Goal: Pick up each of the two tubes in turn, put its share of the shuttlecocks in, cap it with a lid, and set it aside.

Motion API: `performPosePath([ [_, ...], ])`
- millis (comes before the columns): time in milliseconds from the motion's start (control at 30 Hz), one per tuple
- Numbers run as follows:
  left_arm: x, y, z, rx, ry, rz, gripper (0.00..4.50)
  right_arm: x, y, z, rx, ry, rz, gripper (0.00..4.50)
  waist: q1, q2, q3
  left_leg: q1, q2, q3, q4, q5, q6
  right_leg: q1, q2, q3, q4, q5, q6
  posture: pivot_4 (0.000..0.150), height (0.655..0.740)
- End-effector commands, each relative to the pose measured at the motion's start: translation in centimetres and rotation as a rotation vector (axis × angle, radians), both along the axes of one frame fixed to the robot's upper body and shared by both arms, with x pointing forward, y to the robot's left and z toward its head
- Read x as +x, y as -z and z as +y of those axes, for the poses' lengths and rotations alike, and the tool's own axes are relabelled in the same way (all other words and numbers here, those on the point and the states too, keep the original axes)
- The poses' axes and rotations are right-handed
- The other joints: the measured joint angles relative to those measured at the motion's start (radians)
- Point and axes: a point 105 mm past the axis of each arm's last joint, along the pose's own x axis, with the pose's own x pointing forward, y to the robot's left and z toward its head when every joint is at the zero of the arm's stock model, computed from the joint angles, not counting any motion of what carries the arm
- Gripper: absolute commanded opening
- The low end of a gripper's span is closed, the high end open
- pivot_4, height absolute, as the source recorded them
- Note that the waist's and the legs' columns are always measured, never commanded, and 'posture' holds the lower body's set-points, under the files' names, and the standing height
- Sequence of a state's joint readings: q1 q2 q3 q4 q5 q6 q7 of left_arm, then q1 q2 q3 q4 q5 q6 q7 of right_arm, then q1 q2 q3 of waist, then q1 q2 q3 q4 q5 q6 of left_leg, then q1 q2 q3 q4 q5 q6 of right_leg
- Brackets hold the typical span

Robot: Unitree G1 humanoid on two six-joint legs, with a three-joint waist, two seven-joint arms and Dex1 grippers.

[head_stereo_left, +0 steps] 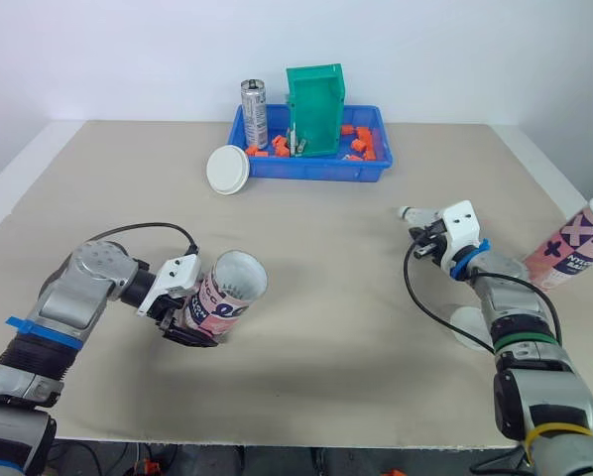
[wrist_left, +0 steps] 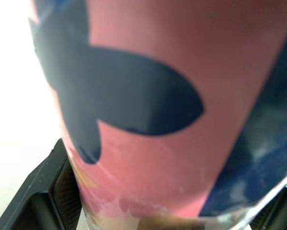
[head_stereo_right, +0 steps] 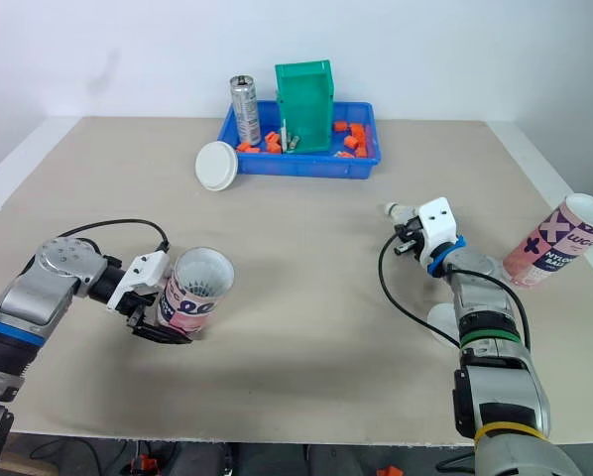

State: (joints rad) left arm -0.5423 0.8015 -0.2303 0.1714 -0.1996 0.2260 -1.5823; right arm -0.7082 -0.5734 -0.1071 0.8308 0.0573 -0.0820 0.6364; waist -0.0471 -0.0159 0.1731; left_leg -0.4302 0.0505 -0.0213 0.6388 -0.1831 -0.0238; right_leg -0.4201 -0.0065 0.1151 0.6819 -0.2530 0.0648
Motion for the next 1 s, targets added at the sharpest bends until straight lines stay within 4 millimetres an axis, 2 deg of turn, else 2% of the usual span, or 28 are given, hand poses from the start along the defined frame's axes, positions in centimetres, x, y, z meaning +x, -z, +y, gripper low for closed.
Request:
performPosePath([
  [33, -0.5, 0.3, -0.2, 0.004, 0.014, 0.012, 3.95, -1.2, -6.4, 1.1, -0.080, -0.105, -0.222, 0.02, -0.001, 0.000, 0.000, 0.000, 0.000, 0.000, 0.000, 0.000, 0.000, 0.000, 0.000, 0.000, 0.000, 0.000, 0.000, 0.150, 0.7083],
  [133, -0.5, 0.3, -0.3, 0.004, 0.017, 0.014, 3.95, -3.5, -9.3, 4.4, -0.234, -0.275, -0.311, 0.02, -0.001, 0.003, 0.001, 0.000, 0.000, 0.001, 0.000, 0.000, 0.000, -0.001, 0.000, 0.001, 0.000, 0.000, 0.000, 0.150, 0.7083],
  [200, -0.4, 0.3, -0.3, 0.004, 0.018, 0.015, 3.95, -5.0, -9.8, 6.4, -0.294, -0.387, -0.312, 0.02, -0.001, 0.004, 0.001, 0.000, 0.000, 0.000, 0.000, 0.000, 0.000, -0.001, 0.000, 0.001, 0.001, 0.000, 0.000, 0.150, 0.7083],
  [333, -0.4, 0.3, -0.4, 0.002, 0.023, 0.015, 3.95, -11.0, -10.8, 12.5, -0.477, -0.795, -0.298, 0.02, 0.001, 0.004, 0.001, 0.001, 0.001, -0.001, -0.001, 0.000, 0.000, 0.000, 0.001, 0.000, 0.001, -0.001, -0.001, 0.150, 0.7083],
  [433, -0.4, 0.4, -0.5, 0.003, 0.028, 0.017, 3.95, -14.1, -12.0, 15.7, -0.540, -1.001, -0.326, 0.02, 0.001, 0.003, 0.001, 0.000, 0.000, 0.000, 0.000, 0.000, 0.000, 0.000, 0.000, 0.000, 0.000, -0.001, -0.001, 0.150, 0.7083],
  [500, -0.3, 0.5, -0.5, 0.003, 0.029, 0.018, 3.95, -15.5, -12.8, 17.1, -0.567, -1.097, -0.357, 0.02, 0.000, 0.003, 0.001, 0.000, 0.000, 0.000, 0.001, 0.000, 0.000, -0.001, 0.000, 0.000, 0.000, -0.002, -0.003, 0.150, 0.7083],
  [700, -0.3, 0.4, -0.7, -0.001, 0.035, 0.016, 3.95, -16.5, -14.0, 19.3, -0.629, -1.233, -0.426, 0.02, 0.002, 0.002, 0.000, 0.000, 0.000, 0.000, 0.001, 0.000, 0.000, 0.000, -0.001, -0.001, 0.000, -0.003, -0.006, 0.150, 0.7083],
  [800, -0.3, 0.5, -0.8, -0.002, 0.035, 0.018, 3.95, -16.5, -13.6, 19.9, -0.668, -1.278, -0.427, 0.02, 0.004, 0.002, 0.001, 0.000, 0.000, 0.000, 0.001, 0.000, 0.000, -0.001, -0.001, -0.001, 0.000, -0.004, -0.006, 0.150, 0.7083],
  [1000, -0.3, 0.4, -0.9, -0.004, 0.037, 0.019, 3.95, -14.6, -12.3, 21.5, -0.803, -1.288, -0.441, 0.02, 0.004, 0.002, 0.001, 0.000, 0.000, 0.000, 0.001, 0.000, 0.000, -0.001, -0.001, -0.002, 0.000, -0.004, -0.006, 0.150, 0.7083],
])
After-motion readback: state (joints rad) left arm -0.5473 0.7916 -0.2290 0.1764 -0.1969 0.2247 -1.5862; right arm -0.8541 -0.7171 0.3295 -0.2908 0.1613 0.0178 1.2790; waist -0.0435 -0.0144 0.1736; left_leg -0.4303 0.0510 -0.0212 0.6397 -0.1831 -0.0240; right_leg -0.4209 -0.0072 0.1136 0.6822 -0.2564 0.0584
